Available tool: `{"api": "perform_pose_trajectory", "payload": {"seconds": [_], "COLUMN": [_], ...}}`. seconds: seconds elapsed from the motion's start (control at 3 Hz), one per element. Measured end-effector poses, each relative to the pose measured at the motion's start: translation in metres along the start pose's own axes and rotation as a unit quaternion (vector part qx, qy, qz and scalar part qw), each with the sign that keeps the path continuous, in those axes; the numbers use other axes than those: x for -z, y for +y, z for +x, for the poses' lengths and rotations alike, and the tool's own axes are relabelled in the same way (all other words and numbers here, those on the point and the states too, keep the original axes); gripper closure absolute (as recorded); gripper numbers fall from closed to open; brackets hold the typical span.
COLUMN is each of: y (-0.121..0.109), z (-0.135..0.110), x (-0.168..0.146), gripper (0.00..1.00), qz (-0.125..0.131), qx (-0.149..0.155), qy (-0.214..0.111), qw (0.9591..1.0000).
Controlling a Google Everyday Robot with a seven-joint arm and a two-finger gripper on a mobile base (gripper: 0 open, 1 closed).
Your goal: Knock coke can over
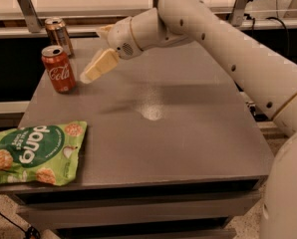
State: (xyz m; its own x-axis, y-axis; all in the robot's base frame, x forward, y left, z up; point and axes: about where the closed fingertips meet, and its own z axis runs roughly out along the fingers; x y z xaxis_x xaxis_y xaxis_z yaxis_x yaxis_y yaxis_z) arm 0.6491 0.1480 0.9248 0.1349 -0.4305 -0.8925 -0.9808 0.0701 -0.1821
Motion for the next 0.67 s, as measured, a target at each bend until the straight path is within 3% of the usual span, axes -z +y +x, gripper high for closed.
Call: {"api": "perform_pose_trajectory", "payload": {"seconds": [0.33, 0.67], "y": [0.0004, -0.0064], "z": [0.0063, 0.0054], "x": [-0.0261, -0.0288], "gripper": [0.0, 0.0], "qz": [0.034, 0.048], "qx": [-0.033, -0.033], "qy": [-0.011, -0.015], "qw": [0.9988, 0.9982]}}
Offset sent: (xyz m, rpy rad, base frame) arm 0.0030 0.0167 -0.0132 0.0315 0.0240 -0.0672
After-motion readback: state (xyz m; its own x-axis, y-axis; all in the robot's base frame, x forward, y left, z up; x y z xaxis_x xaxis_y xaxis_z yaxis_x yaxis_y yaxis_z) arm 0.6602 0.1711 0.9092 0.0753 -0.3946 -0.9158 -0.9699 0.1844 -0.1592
